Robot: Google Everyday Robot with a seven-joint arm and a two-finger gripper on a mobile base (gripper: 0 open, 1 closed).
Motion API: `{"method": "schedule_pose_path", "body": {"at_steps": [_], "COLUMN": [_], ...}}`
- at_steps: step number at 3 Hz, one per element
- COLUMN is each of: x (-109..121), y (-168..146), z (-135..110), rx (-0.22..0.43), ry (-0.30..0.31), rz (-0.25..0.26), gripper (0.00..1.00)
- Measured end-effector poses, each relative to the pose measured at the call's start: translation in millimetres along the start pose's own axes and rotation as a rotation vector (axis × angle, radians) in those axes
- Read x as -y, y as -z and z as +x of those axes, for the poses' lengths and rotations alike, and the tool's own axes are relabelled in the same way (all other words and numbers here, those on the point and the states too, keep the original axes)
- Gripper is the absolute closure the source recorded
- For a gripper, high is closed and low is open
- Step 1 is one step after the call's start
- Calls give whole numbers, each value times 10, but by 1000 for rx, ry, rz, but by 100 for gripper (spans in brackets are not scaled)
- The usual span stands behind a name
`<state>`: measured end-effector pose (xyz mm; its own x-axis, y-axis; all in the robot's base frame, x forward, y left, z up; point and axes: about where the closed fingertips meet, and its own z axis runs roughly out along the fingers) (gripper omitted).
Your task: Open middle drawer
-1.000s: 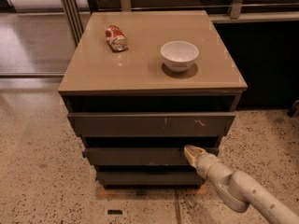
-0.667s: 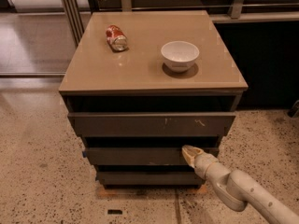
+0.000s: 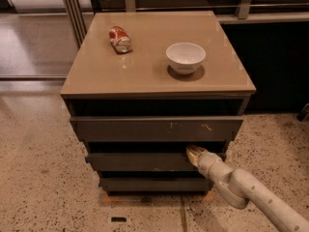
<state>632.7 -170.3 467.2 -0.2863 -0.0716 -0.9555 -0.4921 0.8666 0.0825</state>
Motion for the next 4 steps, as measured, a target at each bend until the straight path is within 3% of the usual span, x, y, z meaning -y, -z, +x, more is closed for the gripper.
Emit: {"method": "schedule_pose_path", "body": {"at_steps": [2,3,4], "x": [252,260,322], "y": [-170,-220,-305], "z": [-5,50,120], "rx": [-3,-42,-123], "ry": [17,28,25], "rz": [50,49,49], "gripper": [100,100,100]}}
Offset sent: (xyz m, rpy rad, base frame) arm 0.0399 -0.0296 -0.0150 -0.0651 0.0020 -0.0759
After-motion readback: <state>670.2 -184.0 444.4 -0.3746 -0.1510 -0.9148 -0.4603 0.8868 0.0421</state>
